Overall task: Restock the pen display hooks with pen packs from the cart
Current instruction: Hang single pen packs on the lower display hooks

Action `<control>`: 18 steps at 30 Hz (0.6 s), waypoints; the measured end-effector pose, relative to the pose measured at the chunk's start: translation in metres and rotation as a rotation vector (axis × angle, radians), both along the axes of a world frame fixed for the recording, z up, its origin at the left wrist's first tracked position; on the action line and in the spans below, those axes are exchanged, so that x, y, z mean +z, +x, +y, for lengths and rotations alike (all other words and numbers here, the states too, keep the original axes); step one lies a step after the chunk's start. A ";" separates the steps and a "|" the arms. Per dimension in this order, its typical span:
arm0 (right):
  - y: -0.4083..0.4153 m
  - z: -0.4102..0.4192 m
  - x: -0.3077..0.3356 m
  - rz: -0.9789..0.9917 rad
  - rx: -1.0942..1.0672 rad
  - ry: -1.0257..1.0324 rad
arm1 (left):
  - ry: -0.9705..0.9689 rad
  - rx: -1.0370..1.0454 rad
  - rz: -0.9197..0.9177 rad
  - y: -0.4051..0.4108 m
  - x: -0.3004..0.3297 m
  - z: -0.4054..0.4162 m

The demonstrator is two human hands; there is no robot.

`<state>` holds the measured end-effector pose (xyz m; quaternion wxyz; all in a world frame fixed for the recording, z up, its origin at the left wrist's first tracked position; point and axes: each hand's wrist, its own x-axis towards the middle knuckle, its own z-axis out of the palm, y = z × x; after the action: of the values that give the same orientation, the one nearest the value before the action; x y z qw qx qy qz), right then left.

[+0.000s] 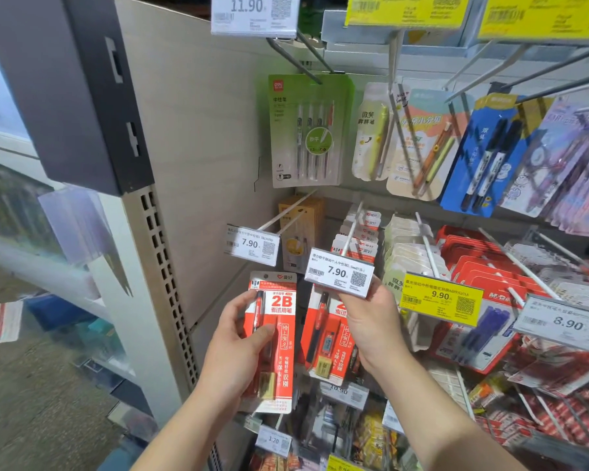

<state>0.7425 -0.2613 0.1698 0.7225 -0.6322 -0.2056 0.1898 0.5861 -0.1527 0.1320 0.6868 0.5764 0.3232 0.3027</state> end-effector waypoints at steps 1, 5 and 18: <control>-0.001 0.000 0.000 0.000 0.002 0.004 | 0.004 -0.006 0.004 0.000 0.000 0.000; -0.001 0.000 -0.001 0.045 -0.008 0.027 | 0.003 -0.004 0.013 -0.003 -0.002 0.004; 0.010 0.003 -0.004 0.081 -0.001 0.043 | 0.022 0.005 0.024 -0.003 -0.006 0.011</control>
<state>0.7527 -0.2580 0.1660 0.7438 -0.6084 -0.1801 0.2104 0.5827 -0.1420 0.1260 0.6758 0.5865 0.3298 0.3009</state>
